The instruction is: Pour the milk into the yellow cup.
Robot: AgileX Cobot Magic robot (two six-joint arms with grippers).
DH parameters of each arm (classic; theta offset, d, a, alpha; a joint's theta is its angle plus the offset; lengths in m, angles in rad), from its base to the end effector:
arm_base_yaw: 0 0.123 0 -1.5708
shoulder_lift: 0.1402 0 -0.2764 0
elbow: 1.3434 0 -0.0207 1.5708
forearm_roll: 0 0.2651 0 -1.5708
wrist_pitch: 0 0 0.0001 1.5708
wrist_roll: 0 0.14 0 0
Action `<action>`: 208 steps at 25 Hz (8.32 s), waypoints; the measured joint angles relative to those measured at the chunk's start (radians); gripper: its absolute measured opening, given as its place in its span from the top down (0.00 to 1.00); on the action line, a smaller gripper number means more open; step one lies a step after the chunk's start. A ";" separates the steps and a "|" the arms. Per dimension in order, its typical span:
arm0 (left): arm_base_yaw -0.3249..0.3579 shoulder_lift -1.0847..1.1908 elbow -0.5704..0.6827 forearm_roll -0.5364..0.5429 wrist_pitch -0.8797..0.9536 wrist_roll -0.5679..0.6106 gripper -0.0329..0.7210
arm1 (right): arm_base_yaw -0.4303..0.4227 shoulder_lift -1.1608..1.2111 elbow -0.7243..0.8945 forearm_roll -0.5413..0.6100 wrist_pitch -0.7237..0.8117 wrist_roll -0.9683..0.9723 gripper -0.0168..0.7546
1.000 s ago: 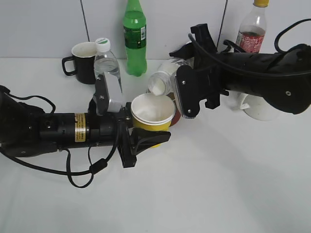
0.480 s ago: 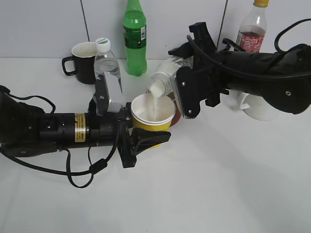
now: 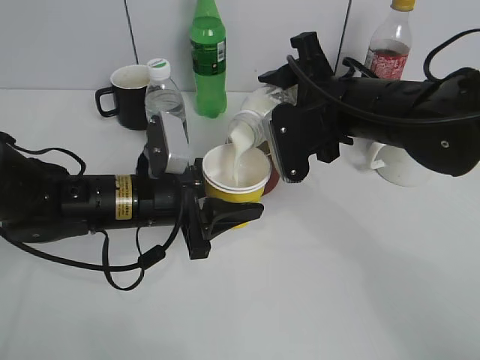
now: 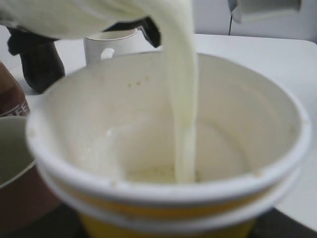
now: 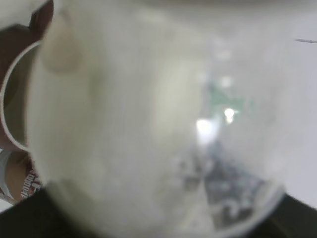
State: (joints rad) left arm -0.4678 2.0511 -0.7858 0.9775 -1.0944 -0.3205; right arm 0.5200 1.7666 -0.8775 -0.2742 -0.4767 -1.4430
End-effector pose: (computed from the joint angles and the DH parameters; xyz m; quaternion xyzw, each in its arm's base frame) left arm 0.2839 -0.2589 0.0781 0.4875 0.6157 -0.3785 0.4899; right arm 0.3569 0.2244 0.1613 -0.7441 0.3348 -0.2751 0.5085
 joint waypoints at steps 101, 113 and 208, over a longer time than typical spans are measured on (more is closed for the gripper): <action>0.266 0.112 0.091 -0.275 0.035 0.056 0.18 | -0.239 0.403 0.214 0.009 -0.591 1.430 0.41; 0.266 -0.055 0.220 -0.328 0.166 0.055 0.18 | -0.239 0.341 0.206 0.051 -0.416 1.425 0.26; 0.382 -2.058 0.250 -0.914 2.147 0.206 0.38 | -0.463 -1.775 0.363 0.368 1.517 1.314 0.31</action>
State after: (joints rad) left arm -0.0863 -0.0066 -0.5356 0.0633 1.0522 -0.1149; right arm 0.0574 -0.0081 -0.5143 0.0942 1.0405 -0.1287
